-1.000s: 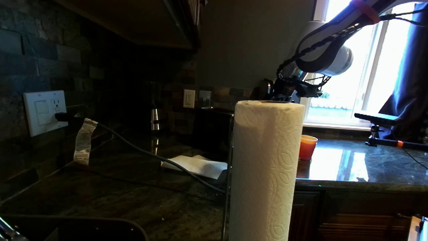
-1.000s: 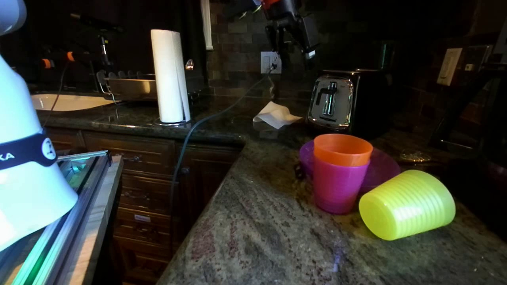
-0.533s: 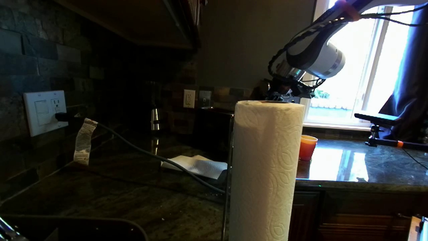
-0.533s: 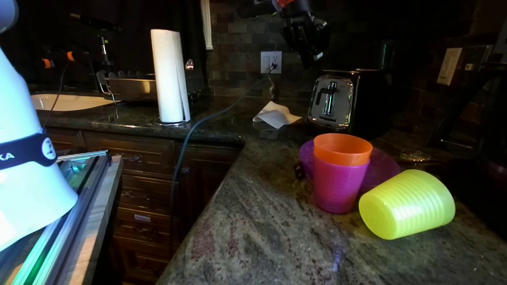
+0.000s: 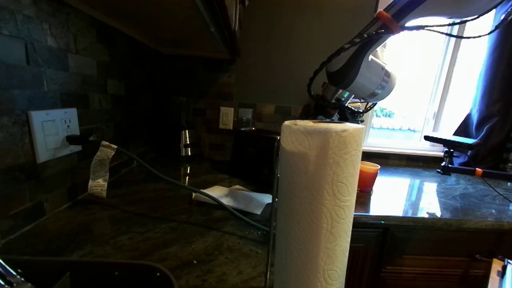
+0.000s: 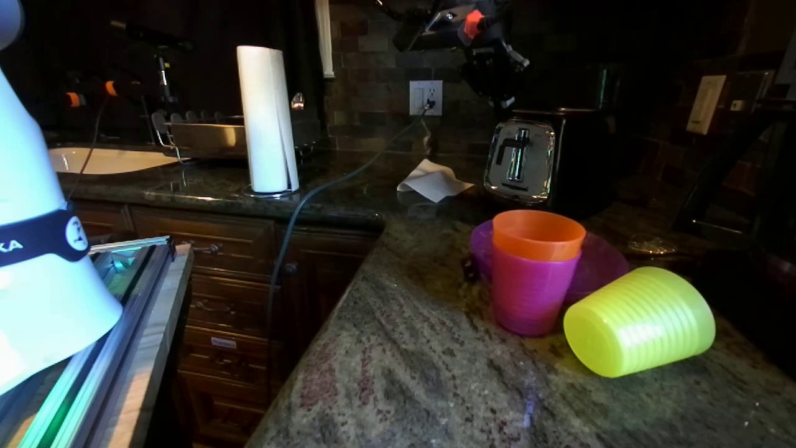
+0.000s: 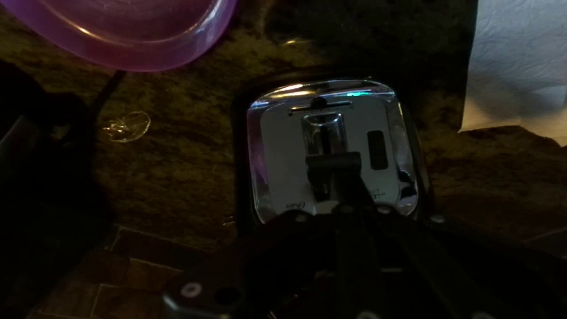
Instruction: Push down the toaster lever
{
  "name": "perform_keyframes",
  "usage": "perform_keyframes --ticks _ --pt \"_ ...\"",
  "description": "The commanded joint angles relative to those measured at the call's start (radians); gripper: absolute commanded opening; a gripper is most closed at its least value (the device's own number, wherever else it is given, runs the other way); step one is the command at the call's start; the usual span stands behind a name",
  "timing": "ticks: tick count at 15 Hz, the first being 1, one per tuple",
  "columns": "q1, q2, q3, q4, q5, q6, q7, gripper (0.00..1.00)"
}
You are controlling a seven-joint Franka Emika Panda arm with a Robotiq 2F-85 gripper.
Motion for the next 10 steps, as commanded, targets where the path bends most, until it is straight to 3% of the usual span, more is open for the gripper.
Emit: perform_keyframes --ticks 1,10 --pt "0.015 0.062 -0.001 0.038 0.105 0.038 -0.109 0.00" --pt "-0.001 0.138 0.042 0.114 0.388 0.033 -0.377 0.00"
